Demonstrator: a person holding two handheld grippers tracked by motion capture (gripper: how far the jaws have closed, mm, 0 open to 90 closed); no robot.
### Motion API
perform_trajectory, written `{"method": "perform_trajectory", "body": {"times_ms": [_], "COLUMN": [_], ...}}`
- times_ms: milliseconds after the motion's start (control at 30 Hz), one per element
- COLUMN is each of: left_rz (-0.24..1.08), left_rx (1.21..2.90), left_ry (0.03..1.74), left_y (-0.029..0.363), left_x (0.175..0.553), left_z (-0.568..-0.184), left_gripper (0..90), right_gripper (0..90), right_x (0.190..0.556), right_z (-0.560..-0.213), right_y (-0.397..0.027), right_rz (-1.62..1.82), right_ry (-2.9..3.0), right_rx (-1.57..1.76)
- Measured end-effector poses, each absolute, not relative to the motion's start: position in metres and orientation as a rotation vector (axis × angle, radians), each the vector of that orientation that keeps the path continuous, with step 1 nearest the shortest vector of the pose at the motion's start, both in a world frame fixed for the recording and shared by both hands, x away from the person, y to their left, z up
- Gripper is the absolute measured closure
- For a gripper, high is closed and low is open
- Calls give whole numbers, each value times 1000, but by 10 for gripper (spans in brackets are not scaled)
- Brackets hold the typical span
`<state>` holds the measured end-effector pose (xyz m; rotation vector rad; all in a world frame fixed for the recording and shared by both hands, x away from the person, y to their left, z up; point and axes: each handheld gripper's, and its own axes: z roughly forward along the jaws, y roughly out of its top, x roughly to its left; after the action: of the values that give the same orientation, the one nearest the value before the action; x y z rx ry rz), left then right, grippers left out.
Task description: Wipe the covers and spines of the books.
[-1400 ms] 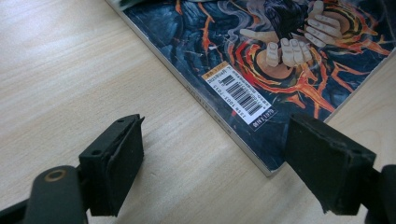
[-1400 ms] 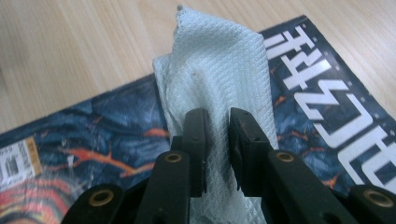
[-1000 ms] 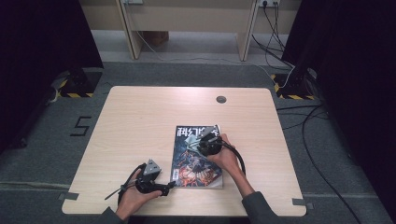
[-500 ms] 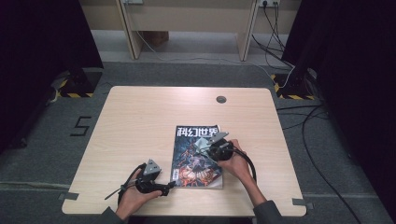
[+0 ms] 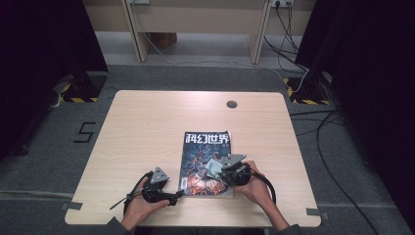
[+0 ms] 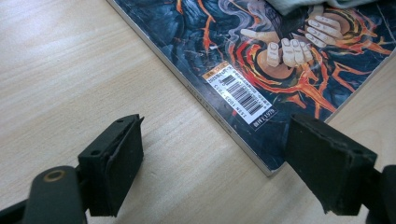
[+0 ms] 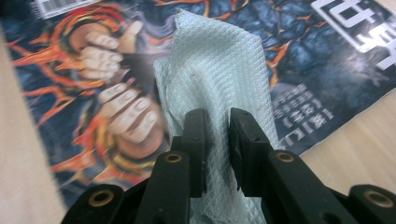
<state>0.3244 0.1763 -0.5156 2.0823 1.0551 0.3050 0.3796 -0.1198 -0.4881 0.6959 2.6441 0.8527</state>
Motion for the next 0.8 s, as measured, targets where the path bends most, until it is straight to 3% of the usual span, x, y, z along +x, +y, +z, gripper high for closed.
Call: {"method": "perform_trajectory", "body": {"times_ms": [500,800], "left_rz": [301,301], "left_rx": [2087,2090], "left_ry": [1055,1060], "left_y": [177,177], "left_x": [324,324], "left_z": [-515,-515], "left_gripper": [184,184], "right_gripper": [774,783], "right_x": [335,338], "right_z": [-488,-486], "right_y": [-127,-123], "right_rz": [882,857], "right_ry": [2684,2695], "right_rx": [633,634]}}
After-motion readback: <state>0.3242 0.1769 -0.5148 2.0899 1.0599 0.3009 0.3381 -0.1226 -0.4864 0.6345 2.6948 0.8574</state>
